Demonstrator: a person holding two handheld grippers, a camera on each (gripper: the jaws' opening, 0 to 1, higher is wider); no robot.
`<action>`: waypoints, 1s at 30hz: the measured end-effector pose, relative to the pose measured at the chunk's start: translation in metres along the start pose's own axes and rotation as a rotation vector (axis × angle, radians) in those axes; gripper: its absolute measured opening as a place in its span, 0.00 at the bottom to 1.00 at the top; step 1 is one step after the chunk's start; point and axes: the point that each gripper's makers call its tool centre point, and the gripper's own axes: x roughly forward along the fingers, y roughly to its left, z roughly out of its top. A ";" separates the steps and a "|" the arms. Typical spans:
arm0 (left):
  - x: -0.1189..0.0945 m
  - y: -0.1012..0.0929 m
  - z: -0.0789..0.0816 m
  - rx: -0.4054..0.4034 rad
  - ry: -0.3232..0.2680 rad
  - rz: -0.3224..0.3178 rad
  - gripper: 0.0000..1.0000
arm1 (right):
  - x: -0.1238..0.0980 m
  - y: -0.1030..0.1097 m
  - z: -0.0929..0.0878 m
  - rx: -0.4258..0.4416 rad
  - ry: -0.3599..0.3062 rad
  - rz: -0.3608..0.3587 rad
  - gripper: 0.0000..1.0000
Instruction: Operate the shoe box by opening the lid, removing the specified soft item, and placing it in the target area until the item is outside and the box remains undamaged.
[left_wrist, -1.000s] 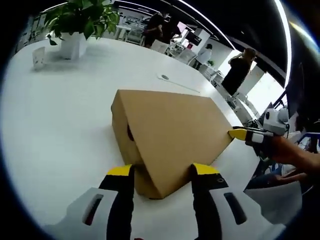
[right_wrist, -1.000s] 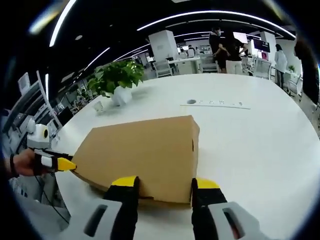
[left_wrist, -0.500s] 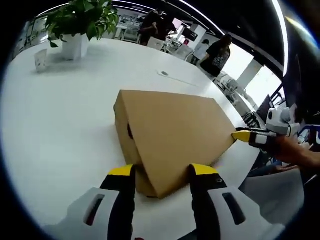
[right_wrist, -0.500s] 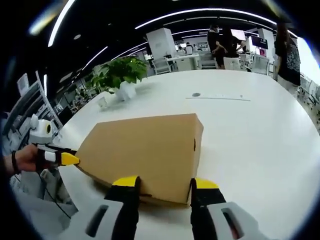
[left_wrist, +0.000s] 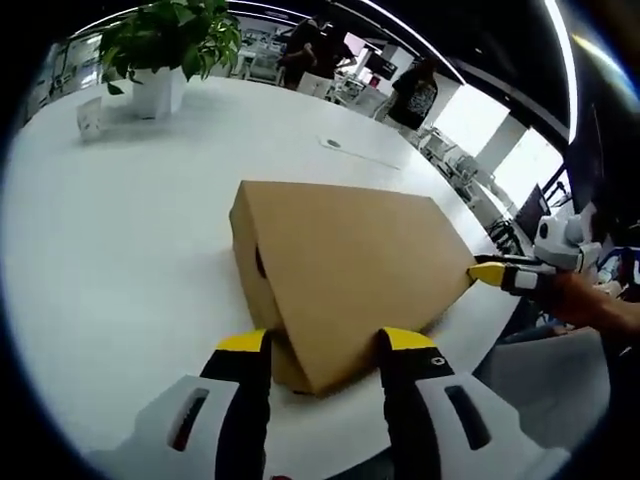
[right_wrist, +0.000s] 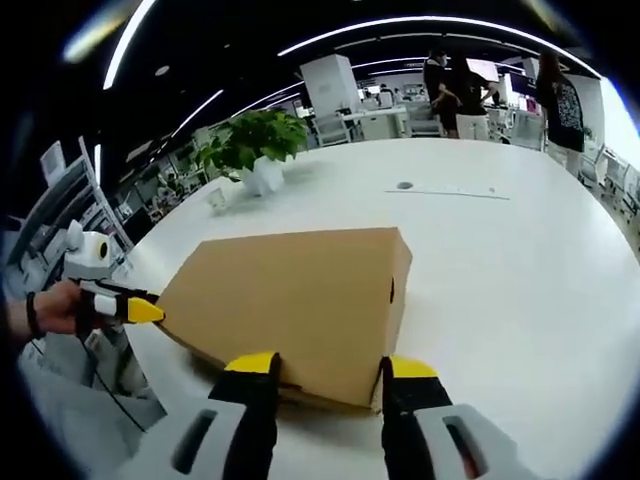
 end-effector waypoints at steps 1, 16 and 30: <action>0.000 0.000 0.000 0.001 0.002 0.001 0.44 | 0.000 0.001 -0.001 -0.010 -0.003 0.020 0.39; -0.010 -0.010 -0.004 0.091 -0.091 -0.081 0.51 | -0.005 0.012 -0.008 -0.174 -0.047 0.144 0.54; 0.000 0.003 -0.006 0.223 -0.073 -0.034 0.55 | -0.001 0.005 -0.010 -0.253 -0.032 0.123 0.44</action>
